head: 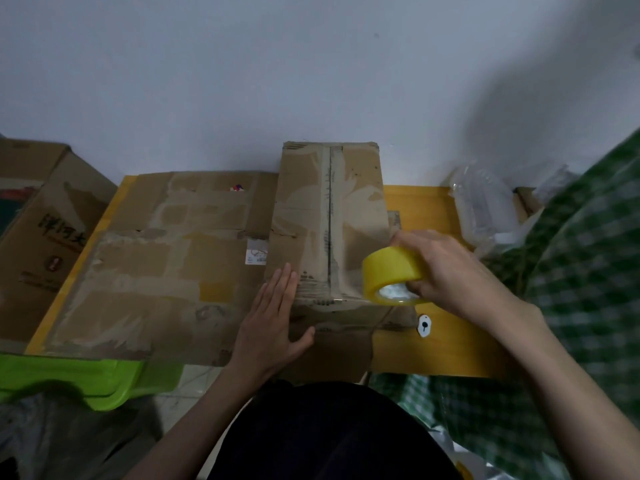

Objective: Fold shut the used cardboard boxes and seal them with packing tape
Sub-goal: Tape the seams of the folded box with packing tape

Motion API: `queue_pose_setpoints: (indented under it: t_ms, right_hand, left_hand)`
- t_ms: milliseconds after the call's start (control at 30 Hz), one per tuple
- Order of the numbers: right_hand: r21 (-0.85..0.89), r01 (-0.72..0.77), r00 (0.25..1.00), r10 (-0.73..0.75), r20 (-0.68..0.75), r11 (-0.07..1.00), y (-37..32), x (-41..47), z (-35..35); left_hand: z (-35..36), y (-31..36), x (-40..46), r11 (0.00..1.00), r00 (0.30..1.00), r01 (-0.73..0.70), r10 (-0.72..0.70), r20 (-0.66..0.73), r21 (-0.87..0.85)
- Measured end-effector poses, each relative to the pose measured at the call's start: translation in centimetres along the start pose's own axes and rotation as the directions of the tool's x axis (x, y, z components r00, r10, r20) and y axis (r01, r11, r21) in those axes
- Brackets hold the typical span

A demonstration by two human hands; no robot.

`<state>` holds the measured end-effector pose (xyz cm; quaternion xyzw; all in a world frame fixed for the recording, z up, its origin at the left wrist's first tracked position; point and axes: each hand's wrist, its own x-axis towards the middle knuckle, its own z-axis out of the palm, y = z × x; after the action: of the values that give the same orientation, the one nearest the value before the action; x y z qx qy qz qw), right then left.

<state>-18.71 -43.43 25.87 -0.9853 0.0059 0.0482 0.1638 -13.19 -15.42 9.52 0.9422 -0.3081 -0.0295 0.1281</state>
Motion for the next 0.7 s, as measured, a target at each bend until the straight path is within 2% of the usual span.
queue_pose_setpoints:
  t_ms: [67,133,700]
  right_hand:
    - [-0.231,-0.025,0.999,0.032,0.024,0.973,0.8,-0.1,-0.4]
    - [-0.334,-0.068,0.993,0.096,0.070,0.940,1.6,-0.1,-0.2]
    - [-0.369,-0.098,0.990,0.128,0.058,0.924,2.8,0.7,1.9]
  left_hand:
    - [0.0,0.1,0.0,1.000,1.000,0.001,-0.001,0.002,0.003]
    - [0.0,0.4,0.2,1.000,1.000,-0.004,0.004,0.003,-0.003]
    - [-0.2,3.4,0.5,0.996,0.996,-0.092,0.091,-0.018,-0.015]
